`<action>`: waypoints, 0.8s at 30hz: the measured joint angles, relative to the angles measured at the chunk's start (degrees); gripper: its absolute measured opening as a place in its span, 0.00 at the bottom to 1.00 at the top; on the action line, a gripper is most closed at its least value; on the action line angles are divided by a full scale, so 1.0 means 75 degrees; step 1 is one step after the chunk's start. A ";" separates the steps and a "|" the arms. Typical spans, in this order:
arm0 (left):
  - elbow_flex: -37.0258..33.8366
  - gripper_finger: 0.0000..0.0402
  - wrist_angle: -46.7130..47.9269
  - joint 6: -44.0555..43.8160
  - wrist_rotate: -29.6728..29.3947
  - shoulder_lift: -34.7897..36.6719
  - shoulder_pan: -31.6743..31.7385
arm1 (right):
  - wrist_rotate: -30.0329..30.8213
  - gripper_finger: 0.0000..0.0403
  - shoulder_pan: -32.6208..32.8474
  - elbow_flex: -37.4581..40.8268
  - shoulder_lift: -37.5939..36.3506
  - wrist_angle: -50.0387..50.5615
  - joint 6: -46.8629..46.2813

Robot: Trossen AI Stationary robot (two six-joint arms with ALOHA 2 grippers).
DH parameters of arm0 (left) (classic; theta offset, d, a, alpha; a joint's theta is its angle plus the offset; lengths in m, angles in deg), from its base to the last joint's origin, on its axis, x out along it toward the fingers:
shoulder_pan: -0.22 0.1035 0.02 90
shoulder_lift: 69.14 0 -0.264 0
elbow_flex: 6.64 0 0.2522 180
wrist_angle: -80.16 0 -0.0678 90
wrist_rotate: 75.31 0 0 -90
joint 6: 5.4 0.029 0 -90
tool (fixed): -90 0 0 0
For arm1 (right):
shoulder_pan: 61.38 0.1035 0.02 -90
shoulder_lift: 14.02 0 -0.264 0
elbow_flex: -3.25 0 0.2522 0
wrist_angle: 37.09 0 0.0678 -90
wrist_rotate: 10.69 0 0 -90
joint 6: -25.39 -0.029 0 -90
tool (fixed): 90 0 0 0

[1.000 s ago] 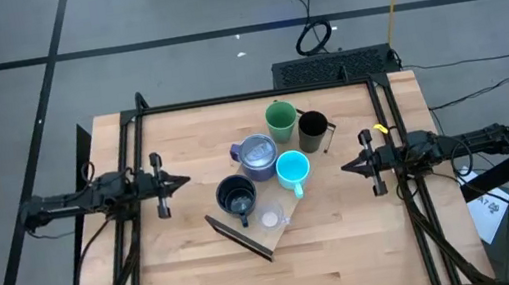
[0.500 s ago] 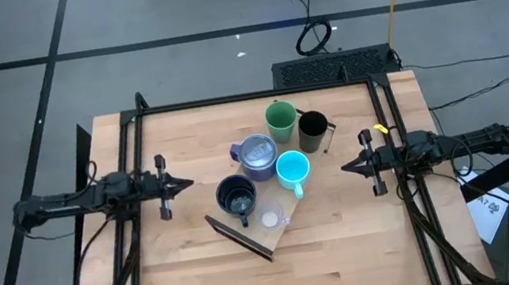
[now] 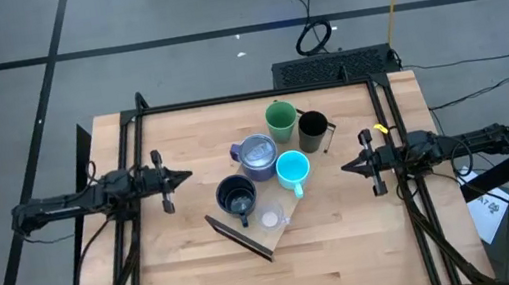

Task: Stack small to large cups/mugs on shelf
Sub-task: Return to Home Position

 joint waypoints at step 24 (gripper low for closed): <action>-0.0009 0.01 0.0114 -0.0234 0.0757 0.0428 0.0441 | 0.0000 0.00 0.0000 -0.0001 -0.0002 0.0001 0.0000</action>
